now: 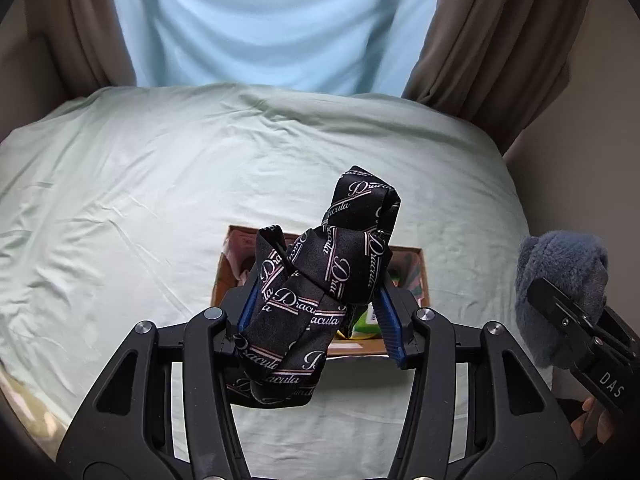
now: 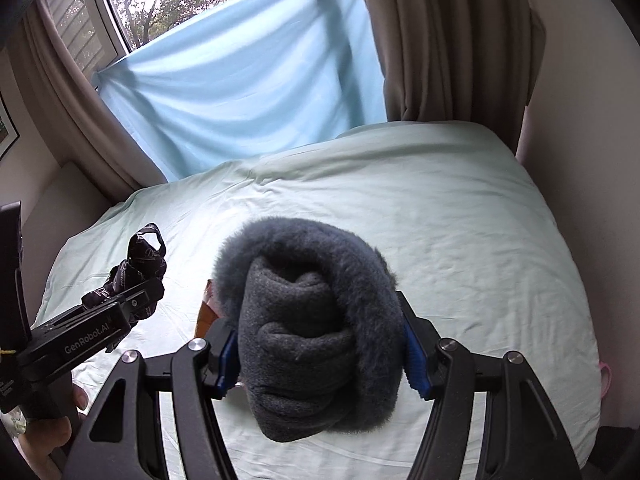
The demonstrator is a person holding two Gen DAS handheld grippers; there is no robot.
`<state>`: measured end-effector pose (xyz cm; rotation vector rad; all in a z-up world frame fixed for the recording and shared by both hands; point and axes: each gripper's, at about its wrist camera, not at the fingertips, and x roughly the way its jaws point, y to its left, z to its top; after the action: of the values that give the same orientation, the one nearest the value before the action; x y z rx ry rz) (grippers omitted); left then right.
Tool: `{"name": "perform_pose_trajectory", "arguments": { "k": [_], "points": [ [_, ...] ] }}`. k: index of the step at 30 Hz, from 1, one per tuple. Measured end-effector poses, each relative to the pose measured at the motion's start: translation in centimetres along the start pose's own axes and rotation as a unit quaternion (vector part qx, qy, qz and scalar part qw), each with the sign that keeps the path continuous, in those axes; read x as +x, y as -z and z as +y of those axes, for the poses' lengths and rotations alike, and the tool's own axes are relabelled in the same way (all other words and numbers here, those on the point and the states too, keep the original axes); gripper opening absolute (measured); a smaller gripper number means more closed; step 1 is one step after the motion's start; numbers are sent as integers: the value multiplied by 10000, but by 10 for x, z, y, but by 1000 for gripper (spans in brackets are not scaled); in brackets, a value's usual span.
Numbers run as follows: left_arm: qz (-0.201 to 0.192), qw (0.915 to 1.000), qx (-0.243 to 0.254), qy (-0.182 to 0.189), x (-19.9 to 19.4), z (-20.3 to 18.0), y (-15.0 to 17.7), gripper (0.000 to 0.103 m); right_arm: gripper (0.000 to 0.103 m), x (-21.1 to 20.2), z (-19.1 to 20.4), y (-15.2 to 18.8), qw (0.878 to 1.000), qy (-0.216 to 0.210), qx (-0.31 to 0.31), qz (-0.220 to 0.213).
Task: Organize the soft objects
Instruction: 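Carry the scrunchie into the box with the left tool while the right tool drops the slipper in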
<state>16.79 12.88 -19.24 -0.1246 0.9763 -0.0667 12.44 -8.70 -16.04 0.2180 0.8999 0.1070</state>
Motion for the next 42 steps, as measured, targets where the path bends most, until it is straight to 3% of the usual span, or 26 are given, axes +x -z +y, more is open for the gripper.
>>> {"name": "perform_pose_trajectory", "arguments": {
  "k": [8,17,25,29,37,38,39,40,42],
  "points": [
    [325,9994,64,-43,45,52,-5,47,61,41,41,14,9995,69,22,314],
    [863,9959,7,-255,106,78,-2,47,61,105,60,28,9935,-42,-648,930],
    [1339,9901,220,-358,159,75,3,47,61,167,62,44,9801,-143,-1310,1482],
    [1520,9855,641,-401,186,62,8,47,61,193,69,56,9659,-102,-1921,1736],
    [1807,9792,888,-236,216,49,12,47,62,220,72,76,9469,-305,-2422,2094],
    [1764,9798,905,-248,215,48,11,50,66,223,72,77,9454,-326,-2446,2128],
    [1751,9798,931,-247,215,46,9,63,69,224,71,78,9443,-338,-2475,2143],
    [1745,9797,956,-255,214,46,7,83,74,225,70,80,9437,-324,-2518,2121],
    [1633,9807,1022,-341,210,45,4,103,88,225,67,82,9450,-315,-2553,2019]
  ]
}}
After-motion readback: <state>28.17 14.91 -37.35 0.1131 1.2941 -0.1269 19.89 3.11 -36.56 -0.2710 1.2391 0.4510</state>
